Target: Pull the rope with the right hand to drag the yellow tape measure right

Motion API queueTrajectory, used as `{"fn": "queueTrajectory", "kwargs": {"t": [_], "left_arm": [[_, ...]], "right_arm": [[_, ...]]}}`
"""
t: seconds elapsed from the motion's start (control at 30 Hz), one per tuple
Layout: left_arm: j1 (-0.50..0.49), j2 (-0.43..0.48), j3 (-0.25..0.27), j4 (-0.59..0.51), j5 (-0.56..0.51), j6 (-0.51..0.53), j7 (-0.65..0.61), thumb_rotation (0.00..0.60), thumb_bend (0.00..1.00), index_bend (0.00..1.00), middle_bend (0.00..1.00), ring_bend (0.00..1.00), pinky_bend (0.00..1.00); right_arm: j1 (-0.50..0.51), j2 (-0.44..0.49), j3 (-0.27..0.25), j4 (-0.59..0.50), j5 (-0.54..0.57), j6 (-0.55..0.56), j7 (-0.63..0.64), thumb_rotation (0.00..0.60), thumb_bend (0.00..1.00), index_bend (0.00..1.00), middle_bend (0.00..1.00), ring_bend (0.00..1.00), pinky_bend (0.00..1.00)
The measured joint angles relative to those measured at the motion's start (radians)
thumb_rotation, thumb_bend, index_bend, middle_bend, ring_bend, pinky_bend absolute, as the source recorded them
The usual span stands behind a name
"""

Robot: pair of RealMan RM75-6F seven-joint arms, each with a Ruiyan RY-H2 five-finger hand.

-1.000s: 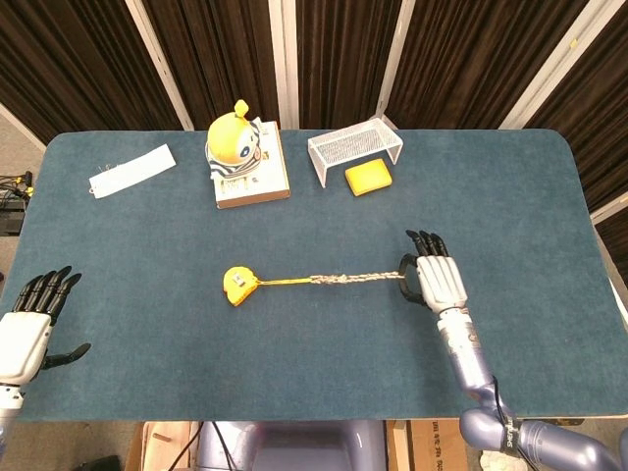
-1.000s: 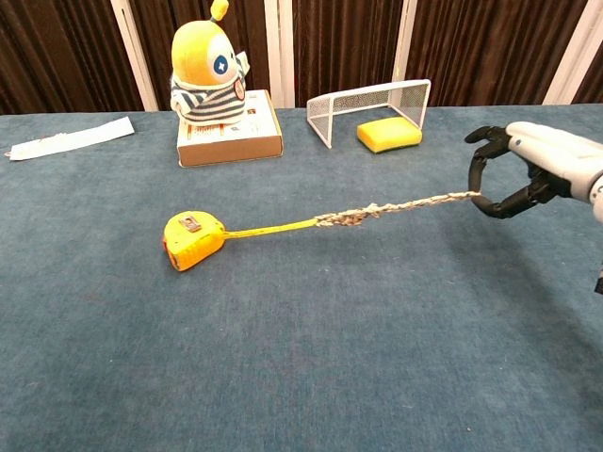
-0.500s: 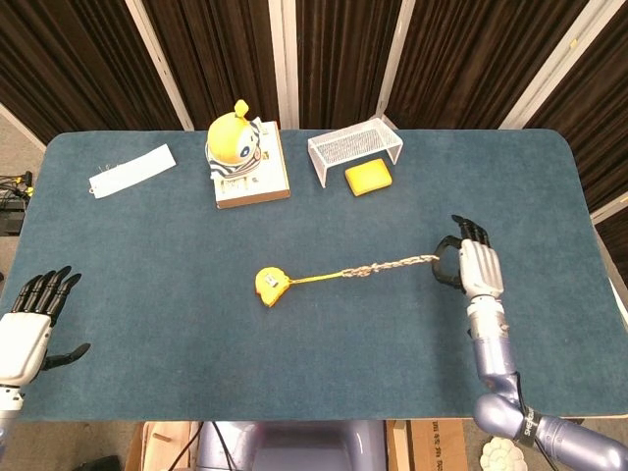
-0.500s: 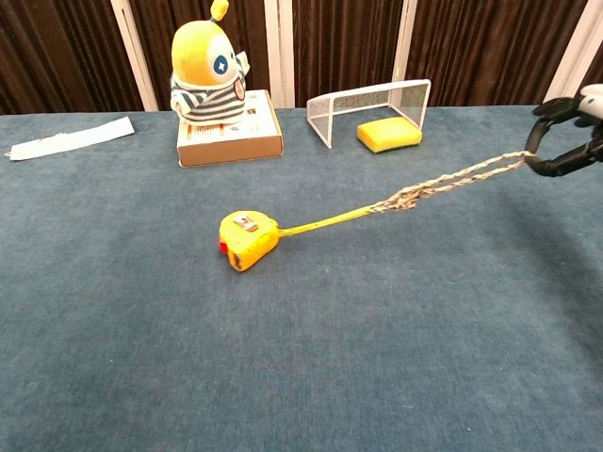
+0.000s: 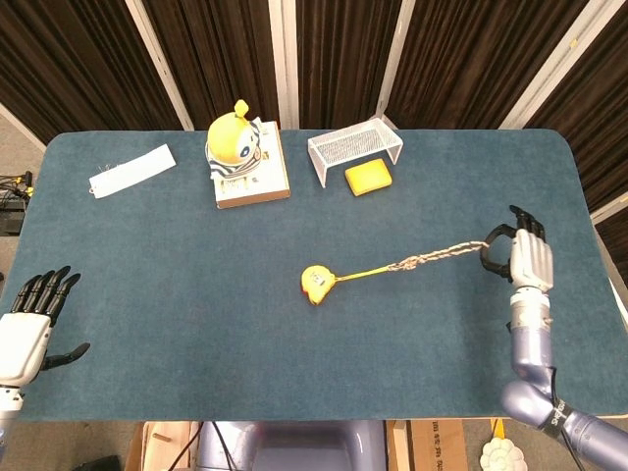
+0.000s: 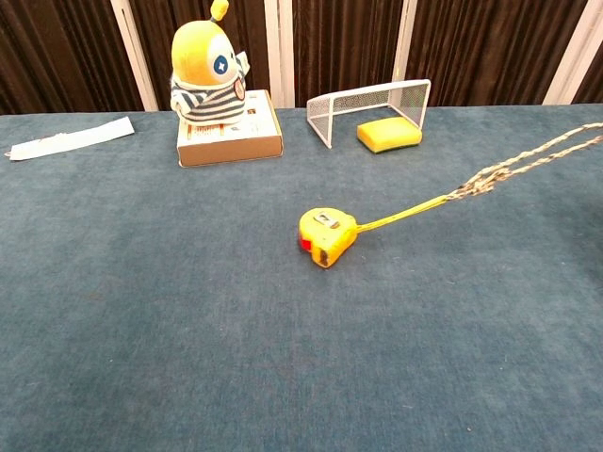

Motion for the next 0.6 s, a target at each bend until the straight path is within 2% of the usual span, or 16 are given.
{"fn": "queueTrajectory", "kwargs": {"t": [0.6], "left_arm": [[0.002,-0.002,0.000,0.000,0.007,0.007,0.006,0.600,0.00,0.00,0.00,0.00,0.00]], "right_arm": [[-0.005,0.086,0.048,0.140,0.081,-0.019,0.006,0.600,0.46,0.59,0.12,0.00,0.00]]}}
